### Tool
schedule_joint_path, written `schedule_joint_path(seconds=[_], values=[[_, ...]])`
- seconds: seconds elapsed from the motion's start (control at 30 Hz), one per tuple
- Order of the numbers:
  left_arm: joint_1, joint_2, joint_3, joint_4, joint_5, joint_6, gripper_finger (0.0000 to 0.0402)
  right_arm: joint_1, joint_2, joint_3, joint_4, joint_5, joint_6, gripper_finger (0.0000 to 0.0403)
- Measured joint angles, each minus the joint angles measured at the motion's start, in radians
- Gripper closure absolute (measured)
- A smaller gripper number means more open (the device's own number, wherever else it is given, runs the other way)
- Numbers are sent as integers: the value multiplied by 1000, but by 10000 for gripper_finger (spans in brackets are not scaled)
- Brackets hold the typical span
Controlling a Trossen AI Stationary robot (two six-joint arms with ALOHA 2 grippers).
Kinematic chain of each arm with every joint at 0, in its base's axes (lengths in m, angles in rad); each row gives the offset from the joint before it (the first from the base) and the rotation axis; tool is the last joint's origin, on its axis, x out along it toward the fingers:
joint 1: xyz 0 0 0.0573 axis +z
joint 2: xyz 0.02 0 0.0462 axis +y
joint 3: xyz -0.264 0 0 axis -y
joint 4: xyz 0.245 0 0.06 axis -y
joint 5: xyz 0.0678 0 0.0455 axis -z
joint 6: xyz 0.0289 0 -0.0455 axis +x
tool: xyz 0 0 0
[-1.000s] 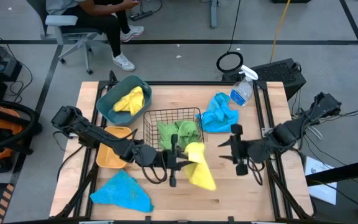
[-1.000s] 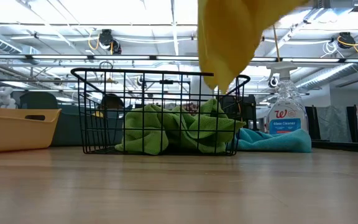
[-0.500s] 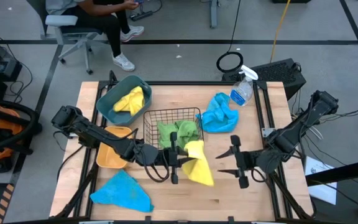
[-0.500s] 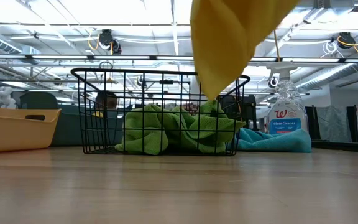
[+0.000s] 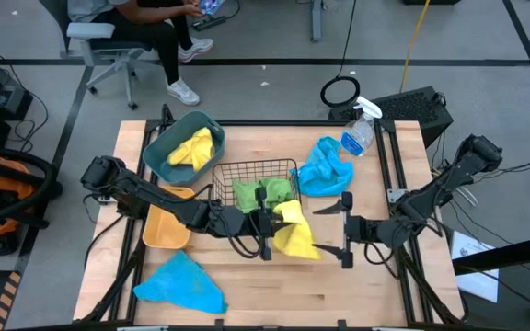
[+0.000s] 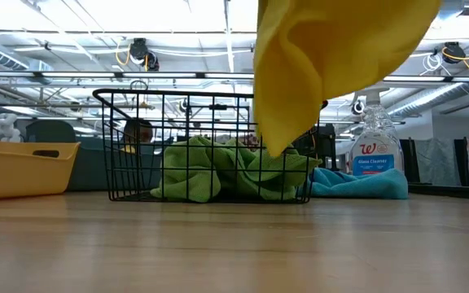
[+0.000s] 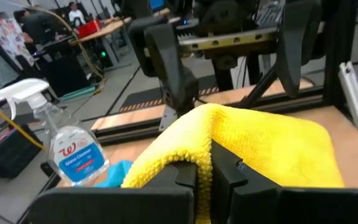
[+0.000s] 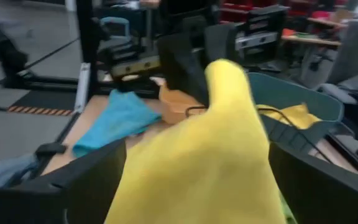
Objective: Sort microfiber towel by color & place in baskets
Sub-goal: Put the yellow microfiber towel into the blue bin
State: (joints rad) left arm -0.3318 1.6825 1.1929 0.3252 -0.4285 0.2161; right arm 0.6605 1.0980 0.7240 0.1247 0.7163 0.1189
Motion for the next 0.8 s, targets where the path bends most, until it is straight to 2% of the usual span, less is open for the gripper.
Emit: schedule_joint_path(seconds=[0.13, 0.3, 0.4, 0.47, 0.67, 0.7, 0.8], values=[[0, -1, 0, 11, 6, 0, 387, -55, 48, -15, 45, -12, -4, 17], [1, -1, 0, 8, 23, 0, 387, -108, 135, -15, 130, -16, -39, 59], [1, -1, 0, 8, 65, 0, 387, -140, 179, -14, 161, -51, -48, 114], [0, -1, 0, 8, 73, 0, 387, -160, 201, -14, 160, -84, -52, 166], [-6, -1, 0, 7, 86, 0, 387, -190, 216, -14, 163, -93, -119, 371], [-10, -1, 0, 6, 98, 0, 386, -190, 211, -14, 164, -92, -135, 384], [-21, -1, 0, 6, 157, -33, 378, -189, 186, -14, 166, -90, -164, 382]])
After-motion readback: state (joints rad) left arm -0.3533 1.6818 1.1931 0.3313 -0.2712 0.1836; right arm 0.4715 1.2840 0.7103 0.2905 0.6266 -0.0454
